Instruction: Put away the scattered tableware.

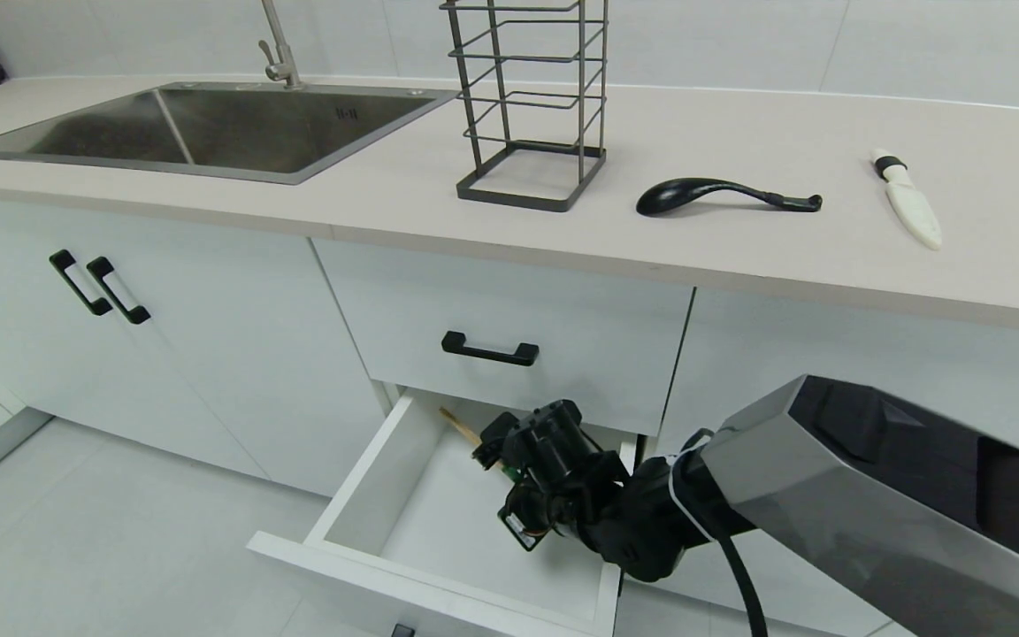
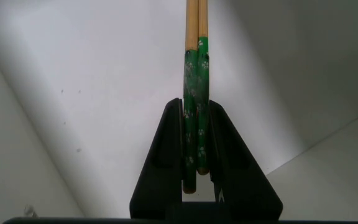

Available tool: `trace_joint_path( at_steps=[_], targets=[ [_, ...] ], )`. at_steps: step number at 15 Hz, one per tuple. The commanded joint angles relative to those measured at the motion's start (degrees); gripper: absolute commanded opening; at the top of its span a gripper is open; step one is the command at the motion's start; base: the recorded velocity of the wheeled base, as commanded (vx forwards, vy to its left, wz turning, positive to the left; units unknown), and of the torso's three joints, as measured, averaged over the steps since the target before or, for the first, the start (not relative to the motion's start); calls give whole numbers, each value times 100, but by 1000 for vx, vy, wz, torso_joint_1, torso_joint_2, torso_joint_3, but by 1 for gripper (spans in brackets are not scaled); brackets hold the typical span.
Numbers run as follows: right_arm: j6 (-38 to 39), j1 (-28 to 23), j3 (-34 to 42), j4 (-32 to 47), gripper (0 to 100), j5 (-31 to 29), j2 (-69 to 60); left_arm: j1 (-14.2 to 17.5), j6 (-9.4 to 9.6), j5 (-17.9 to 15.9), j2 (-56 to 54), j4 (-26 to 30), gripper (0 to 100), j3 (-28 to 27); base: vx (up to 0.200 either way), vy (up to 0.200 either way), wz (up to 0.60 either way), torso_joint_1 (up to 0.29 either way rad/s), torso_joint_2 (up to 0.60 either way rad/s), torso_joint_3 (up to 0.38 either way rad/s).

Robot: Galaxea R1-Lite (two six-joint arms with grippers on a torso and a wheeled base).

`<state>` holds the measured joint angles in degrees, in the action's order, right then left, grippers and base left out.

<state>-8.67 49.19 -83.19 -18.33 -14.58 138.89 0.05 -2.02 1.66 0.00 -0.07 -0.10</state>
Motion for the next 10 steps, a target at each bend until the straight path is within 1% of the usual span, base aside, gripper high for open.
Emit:
trace_joint_path(
  at_steps=[1,4,10],
  targets=[
    [5,-15,-171,5,0,-10,279,4,0,1,0,-1,100,1,0,0,0,0,0,0],
    [32,-6,-391,5,0,-45,552,4,0,1,0,-1,100,1,0,0,0,0,0,0],
    [32,-15,-426,5,0,-142,719,4,0,1,0,-1,100,1,0,0,0,0,0,0]
  ],
)
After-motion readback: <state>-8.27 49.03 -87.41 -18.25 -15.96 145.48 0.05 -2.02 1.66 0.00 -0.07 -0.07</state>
